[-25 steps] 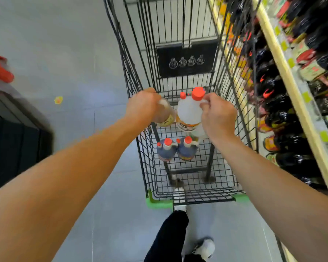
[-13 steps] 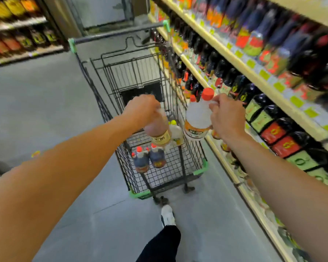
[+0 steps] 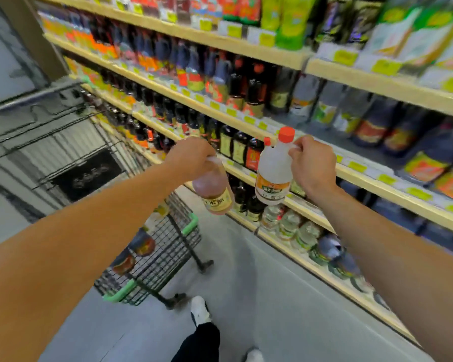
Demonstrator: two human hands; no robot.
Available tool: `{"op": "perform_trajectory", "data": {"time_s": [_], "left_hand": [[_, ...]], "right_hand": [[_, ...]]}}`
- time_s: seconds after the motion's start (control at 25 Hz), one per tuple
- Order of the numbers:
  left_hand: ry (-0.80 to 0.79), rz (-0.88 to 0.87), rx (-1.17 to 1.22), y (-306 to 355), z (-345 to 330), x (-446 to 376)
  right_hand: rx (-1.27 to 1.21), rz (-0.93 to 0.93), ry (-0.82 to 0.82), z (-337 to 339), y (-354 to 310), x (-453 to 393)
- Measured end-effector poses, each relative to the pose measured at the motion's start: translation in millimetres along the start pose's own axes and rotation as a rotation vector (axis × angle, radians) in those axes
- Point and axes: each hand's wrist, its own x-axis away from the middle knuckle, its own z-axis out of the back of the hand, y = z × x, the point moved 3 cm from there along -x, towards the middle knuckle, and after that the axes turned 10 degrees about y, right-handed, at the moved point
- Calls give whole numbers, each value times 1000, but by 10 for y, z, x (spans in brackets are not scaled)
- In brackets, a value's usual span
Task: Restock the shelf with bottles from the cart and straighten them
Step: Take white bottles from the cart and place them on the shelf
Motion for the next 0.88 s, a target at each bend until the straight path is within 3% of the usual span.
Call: {"op": "perform_trajectory", "data": {"time_s": [0.4,0.88], "left_hand": [[200,-229,70,1037,85,-1013],[492,-438,-70,778,-274,-2800]], "right_hand": [[63,-192,247,672,1012,-318],[36,-369,354,-306,1326,-1183]]}}
